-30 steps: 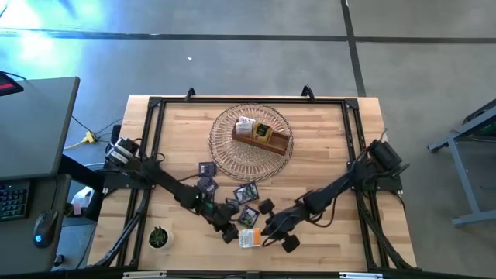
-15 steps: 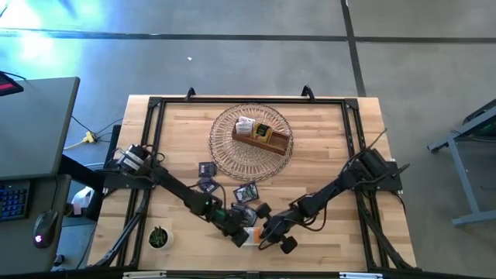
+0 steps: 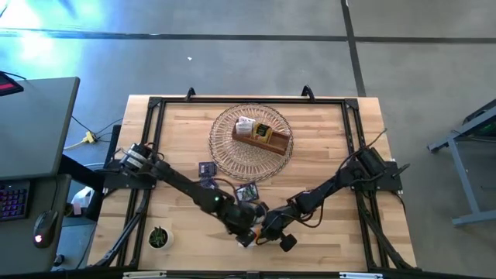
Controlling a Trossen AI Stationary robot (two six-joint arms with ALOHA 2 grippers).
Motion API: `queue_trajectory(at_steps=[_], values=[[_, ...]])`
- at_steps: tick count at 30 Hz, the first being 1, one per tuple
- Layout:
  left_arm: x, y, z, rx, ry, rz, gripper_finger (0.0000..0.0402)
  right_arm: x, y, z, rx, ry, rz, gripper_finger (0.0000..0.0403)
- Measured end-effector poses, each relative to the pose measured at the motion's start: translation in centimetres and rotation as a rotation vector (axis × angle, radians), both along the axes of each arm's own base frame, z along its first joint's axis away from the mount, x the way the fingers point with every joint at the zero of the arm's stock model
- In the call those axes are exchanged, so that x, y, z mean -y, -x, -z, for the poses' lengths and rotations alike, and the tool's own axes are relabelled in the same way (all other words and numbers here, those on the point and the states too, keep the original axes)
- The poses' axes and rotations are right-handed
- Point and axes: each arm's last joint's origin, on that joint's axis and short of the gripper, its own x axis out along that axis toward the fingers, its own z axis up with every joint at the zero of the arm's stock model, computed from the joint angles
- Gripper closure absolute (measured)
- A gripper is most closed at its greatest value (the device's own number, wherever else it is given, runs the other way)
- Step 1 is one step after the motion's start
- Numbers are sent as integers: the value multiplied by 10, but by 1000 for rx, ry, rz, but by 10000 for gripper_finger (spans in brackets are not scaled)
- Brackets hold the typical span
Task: Pick & Place Tea
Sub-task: Put the white tea bag into the left section of the wooden organizer
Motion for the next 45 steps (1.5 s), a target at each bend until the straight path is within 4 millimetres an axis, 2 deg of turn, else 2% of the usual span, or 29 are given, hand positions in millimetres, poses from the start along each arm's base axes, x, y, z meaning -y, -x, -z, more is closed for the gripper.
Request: queue_trajectory(at_steps=[3,6,10,13,15,17,22,26,33,38,45], values=[[5,8,-16,-127,-113,-37,250,-1,1,0,-1,1,-2,403],[8,17,-16,-193,-184,-114,250,-3,1,0,-1,1,-1,403],[10,18,-3,-178,-197,-210,250,-4,2,0,1,3,-1,403],[14,15,3,-97,-168,-227,250,-4,2,0,2,2,0,403],[18,10,13,-63,-139,-227,250,-4,2,0,3,3,2,403],[18,9,23,-87,-131,-233,250,-5,2,0,4,3,1,403],[19,9,29,-130,-110,-237,250,-4,2,0,9,7,-6,403],[19,8,28,-119,-121,-247,250,-4,2,0,22,22,-26,403],[17,11,15,-166,-176,-268,253,-1,0,0,26,24,-33,403],[20,16,15,-200,-199,-272,276,-1,0,0,27,23,-40,403],[22,12,16,-153,-189,-258,301,-1,-1,0,36,20,-40,403]])
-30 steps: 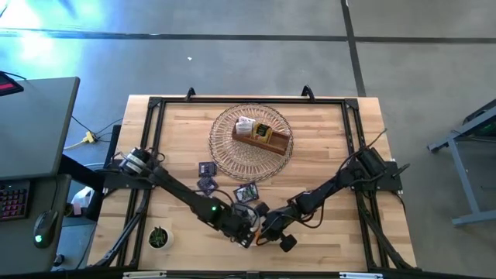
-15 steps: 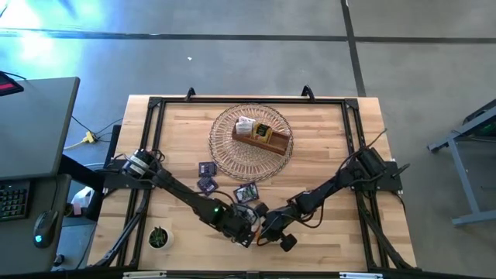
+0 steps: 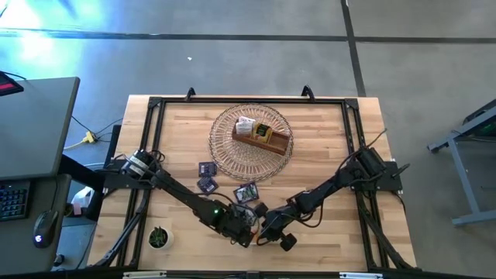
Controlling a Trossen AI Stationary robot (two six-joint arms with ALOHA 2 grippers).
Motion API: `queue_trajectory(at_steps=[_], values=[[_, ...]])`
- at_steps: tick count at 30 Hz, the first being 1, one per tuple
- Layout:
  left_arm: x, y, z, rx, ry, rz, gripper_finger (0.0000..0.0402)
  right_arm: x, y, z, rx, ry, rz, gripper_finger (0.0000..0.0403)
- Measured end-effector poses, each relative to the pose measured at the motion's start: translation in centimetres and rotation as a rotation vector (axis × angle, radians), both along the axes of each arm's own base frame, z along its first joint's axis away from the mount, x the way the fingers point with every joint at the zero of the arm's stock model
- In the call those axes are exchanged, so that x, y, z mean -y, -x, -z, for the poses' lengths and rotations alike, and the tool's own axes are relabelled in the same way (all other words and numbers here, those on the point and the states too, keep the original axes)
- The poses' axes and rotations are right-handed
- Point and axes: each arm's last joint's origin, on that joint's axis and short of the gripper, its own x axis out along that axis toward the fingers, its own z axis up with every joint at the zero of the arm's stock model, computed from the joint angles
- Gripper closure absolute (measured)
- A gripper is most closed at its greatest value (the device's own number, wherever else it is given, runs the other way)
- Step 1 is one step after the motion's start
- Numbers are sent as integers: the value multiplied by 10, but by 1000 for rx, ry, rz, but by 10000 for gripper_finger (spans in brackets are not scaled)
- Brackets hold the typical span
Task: Pick & Place Tea
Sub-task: Put the white tea bag into the left section of the wooden organizer
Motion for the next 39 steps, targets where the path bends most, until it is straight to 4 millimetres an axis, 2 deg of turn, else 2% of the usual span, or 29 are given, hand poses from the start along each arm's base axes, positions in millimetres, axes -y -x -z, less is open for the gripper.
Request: queue_trajectory(at_steps=[12,18,24,28,32,39], values=[[1,1,6,-37,20,58,302,0,0,0,4,-2,3,403],[-4,-3,5,-65,92,72,302,0,0,0,2,-5,6,403],[-1,-9,-5,-22,81,83,302,0,0,0,2,-6,6,403],[-1,-8,-13,-69,66,70,302,0,0,0,2,-6,6,403],[0,-2,-11,-122,62,54,302,0,0,0,4,-3,4,403],[0,-4,-12,-83,30,31,302,0,0,0,5,-3,3,403]])
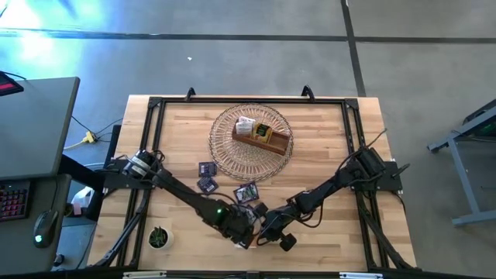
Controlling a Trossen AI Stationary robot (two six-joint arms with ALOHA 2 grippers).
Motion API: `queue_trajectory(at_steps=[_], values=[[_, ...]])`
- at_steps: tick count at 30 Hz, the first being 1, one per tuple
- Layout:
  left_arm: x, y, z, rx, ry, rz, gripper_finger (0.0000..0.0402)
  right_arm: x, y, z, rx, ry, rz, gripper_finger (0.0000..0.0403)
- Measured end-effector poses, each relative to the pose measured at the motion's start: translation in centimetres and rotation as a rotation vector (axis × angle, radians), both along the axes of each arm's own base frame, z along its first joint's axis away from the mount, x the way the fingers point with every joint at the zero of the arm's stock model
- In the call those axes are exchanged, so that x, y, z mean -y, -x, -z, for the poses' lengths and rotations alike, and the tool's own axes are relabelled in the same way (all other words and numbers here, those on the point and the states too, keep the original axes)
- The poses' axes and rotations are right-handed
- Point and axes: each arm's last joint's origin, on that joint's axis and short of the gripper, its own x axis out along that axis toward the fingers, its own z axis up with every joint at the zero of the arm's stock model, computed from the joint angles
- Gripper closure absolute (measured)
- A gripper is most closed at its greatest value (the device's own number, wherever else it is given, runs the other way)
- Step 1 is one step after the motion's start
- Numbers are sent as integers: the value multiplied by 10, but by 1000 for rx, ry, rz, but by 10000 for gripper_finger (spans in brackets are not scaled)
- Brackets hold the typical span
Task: Pick & Place Tea
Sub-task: Put the white tea bag into the left section of the wooden organizer
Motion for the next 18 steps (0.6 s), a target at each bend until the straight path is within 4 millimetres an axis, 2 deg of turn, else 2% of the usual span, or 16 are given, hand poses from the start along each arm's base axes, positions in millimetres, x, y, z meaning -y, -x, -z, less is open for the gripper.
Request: queue_trajectory(at_steps=[10,15,18], values=[[0,9,16,-40,6,-44,302,0,0,0,1,1,-1,403],[6,4,16,53,44,-37,302,0,0,0,4,-1,-2,403],[5,6,19,49,39,-42,302,0,-1,-1,9,-3,-1,403]])
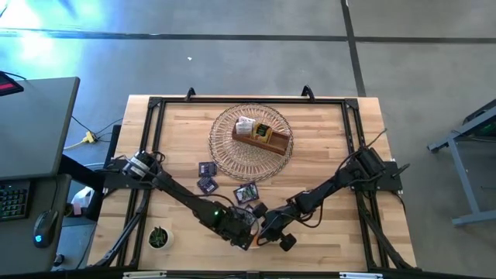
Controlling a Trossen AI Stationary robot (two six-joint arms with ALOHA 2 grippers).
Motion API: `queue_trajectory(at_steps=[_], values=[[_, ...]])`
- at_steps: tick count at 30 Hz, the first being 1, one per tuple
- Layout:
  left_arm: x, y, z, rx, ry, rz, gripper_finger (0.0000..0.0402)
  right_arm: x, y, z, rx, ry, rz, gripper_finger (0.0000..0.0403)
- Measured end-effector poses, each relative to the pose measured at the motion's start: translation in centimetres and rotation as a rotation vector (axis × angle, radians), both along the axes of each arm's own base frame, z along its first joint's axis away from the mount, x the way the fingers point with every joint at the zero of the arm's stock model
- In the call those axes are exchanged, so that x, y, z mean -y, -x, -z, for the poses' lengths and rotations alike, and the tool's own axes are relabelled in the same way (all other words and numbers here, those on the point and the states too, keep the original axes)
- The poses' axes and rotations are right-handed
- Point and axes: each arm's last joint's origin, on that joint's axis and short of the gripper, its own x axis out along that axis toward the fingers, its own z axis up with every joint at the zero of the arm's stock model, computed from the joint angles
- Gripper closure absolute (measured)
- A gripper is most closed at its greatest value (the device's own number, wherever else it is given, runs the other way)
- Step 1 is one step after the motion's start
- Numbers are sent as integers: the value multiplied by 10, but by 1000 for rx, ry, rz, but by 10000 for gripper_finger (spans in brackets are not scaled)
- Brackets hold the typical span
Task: Pick & Place Tea
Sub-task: Put the white tea bag into the left section of the wooden organizer
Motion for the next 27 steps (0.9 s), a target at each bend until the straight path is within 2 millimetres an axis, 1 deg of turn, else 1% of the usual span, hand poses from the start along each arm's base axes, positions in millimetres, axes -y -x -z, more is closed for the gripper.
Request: queue_trajectory(at_steps=[5,18,23,27], values=[[-1,1,4,19,14,-7,302,-1,-2,-2,27,-10,4,403],[0,-2,4,48,24,-12,302,-1,-3,-3,39,-27,6,403],[0,-2,4,48,24,-12,302,-3,-1,2,6,-33,8,403],[0,-2,4,51,19,-10,302,-6,-1,4,23,-23,21,403]])
